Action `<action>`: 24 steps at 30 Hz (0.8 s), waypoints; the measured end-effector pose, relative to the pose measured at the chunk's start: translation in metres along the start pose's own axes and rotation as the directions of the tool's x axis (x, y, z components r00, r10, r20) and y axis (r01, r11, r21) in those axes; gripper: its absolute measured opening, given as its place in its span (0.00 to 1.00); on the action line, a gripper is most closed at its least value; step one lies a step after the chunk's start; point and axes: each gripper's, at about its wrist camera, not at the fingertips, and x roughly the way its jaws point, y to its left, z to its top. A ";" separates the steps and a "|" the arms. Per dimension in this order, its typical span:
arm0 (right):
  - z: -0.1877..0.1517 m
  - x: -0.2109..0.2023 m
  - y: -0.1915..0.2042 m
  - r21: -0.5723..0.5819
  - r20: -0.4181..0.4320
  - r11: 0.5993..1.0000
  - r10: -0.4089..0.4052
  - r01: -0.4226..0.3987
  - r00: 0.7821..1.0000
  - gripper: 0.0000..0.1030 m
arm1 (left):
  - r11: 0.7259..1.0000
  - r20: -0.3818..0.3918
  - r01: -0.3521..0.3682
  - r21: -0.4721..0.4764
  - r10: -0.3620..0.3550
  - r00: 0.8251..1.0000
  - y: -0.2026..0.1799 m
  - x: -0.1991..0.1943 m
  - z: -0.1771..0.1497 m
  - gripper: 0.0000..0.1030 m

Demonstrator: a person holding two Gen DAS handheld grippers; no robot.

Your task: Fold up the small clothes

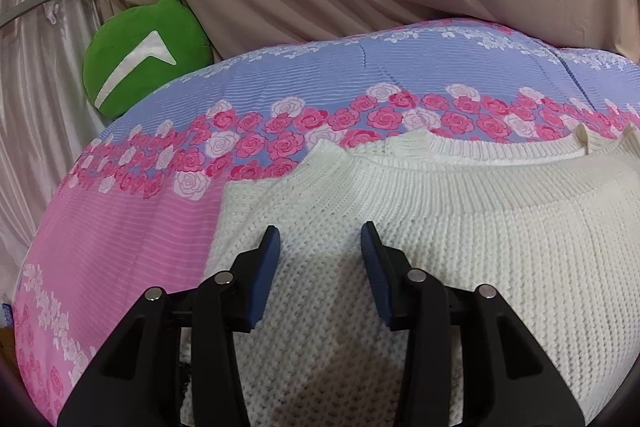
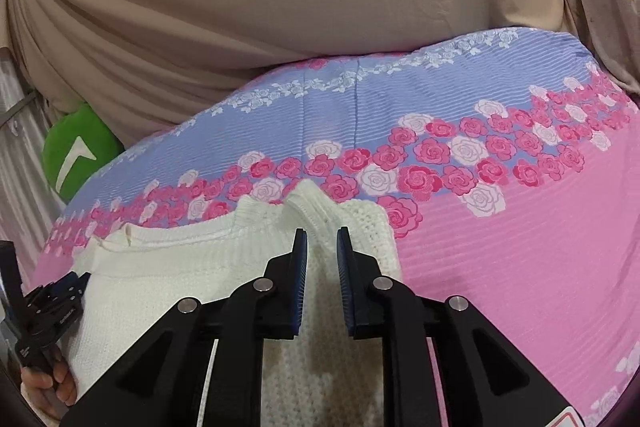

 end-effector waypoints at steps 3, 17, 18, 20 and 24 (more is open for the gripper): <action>-0.013 -0.017 0.026 -0.040 0.008 0.996 0.077 -0.077 0.997 0.20 | 0.999 0.021 0.006 -0.032 -0.005 1.000 0.007 -0.020 -0.006 0.56; -0.099 0.008 0.160 -0.310 -0.236 0.909 0.210 -0.279 0.949 0.19 | 0.964 -0.044 0.017 -0.265 -0.030 0.999 0.088 -0.090 -0.075 0.72; -0.103 0.011 0.161 -0.327 -0.228 0.906 0.200 -0.268 0.953 0.19 | 0.963 -0.047 0.016 -0.269 -0.029 0.998 0.090 -0.090 -0.077 0.72; -0.105 0.010 0.163 -0.353 -0.212 0.900 0.188 -0.254 0.959 0.19 | 0.961 -0.052 0.016 -0.275 -0.032 0.998 0.092 -0.091 -0.080 0.72; -0.104 0.008 0.161 -0.343 -0.205 0.904 0.194 -0.256 0.959 0.19 | 0.960 -0.063 0.031 -0.277 -0.051 0.997 0.089 -0.087 -0.082 0.72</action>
